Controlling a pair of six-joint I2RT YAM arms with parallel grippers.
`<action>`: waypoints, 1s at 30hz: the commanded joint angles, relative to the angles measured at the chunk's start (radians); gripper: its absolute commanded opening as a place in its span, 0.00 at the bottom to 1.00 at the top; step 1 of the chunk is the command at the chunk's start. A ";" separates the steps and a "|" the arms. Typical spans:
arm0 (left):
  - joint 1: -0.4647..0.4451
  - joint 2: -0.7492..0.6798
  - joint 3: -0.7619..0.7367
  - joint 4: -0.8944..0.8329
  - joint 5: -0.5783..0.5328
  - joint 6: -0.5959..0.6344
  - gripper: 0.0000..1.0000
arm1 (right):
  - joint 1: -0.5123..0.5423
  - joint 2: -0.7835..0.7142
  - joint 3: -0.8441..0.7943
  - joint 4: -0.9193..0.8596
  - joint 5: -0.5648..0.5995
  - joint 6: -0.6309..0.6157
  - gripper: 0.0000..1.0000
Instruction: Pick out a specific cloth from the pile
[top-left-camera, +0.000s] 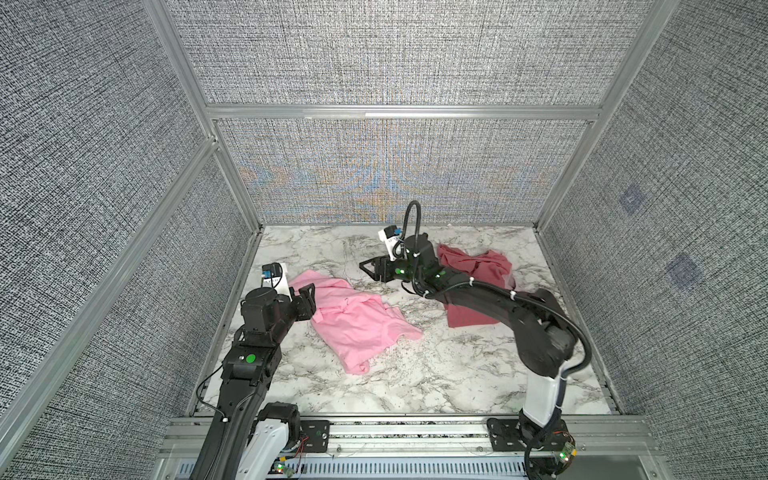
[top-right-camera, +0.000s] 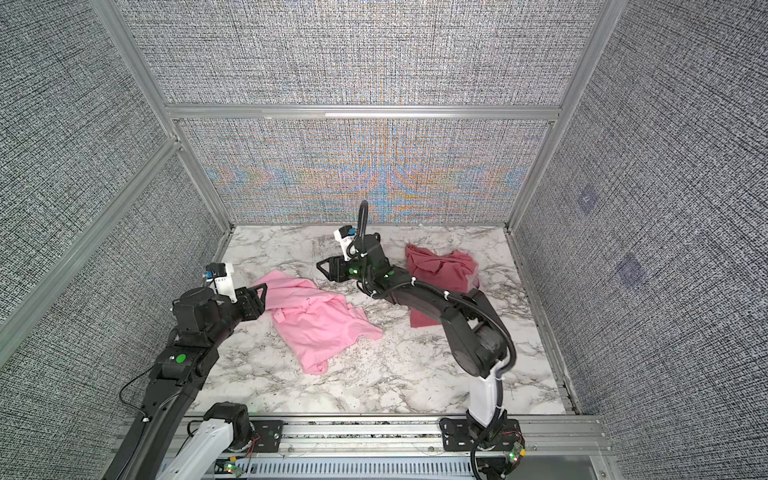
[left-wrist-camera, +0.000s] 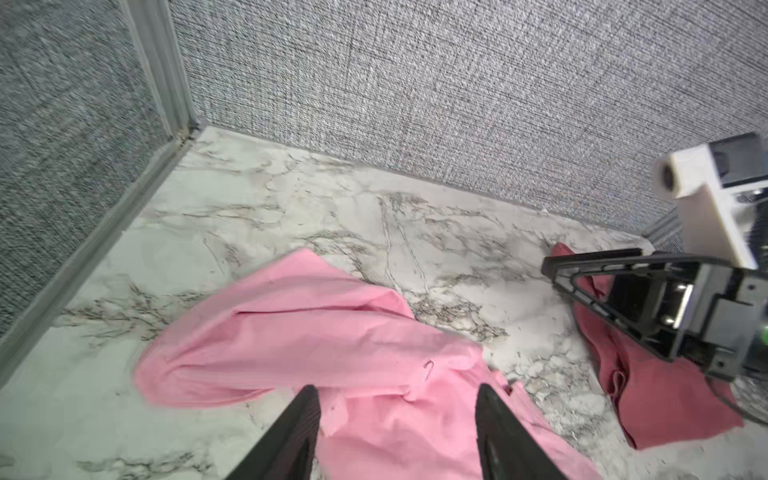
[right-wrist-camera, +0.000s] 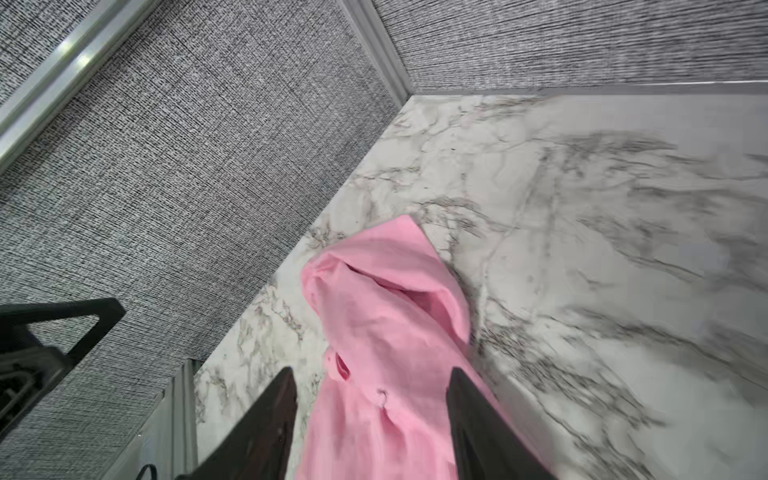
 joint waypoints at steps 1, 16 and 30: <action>-0.023 -0.001 -0.024 0.027 0.040 -0.008 0.61 | -0.012 -0.107 -0.112 0.013 0.105 -0.068 0.59; -0.147 0.031 -0.062 0.021 0.018 -0.001 0.59 | -0.013 -0.482 -0.466 -0.164 0.248 -0.100 0.59; -0.699 0.544 0.067 0.222 -0.215 0.019 0.63 | -0.133 -0.786 -0.614 -0.377 0.356 -0.024 0.59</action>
